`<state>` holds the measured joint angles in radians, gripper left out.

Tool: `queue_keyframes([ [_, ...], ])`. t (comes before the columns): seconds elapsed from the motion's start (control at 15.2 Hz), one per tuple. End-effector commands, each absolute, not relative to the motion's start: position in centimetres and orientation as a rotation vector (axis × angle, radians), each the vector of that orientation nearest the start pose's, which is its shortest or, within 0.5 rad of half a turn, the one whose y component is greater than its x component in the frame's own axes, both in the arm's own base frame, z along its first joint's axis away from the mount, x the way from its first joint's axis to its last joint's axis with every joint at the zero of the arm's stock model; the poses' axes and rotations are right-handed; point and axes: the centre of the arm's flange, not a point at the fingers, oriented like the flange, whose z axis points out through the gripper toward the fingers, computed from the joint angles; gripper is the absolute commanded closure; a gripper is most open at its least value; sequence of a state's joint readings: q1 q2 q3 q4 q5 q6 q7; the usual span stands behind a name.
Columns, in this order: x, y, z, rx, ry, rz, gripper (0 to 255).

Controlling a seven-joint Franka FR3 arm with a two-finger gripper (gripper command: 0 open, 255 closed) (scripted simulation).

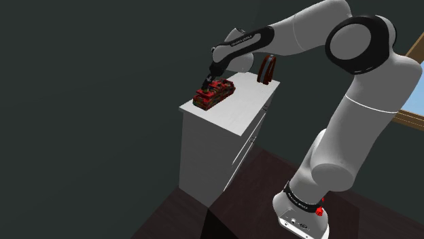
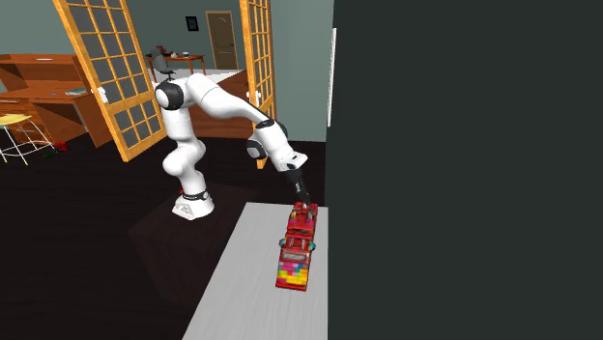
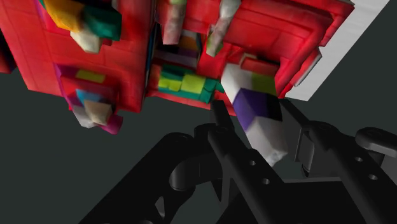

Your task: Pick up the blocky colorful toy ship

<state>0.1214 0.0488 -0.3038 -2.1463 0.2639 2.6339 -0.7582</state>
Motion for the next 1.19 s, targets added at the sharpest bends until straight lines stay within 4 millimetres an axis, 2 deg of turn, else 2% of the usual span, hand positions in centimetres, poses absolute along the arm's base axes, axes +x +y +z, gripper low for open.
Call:
queue_keyframes([
  [0.0,57.1,-11.1,42.8,-3.054,-0.583,-0.735,255],
  [0.33,57.1,-11.0,42.8,-3.054,-0.583,-0.735,255],
  [1.12,57.1,-11.0,49.2,-3.054,-0.583,-0.735,255],
])
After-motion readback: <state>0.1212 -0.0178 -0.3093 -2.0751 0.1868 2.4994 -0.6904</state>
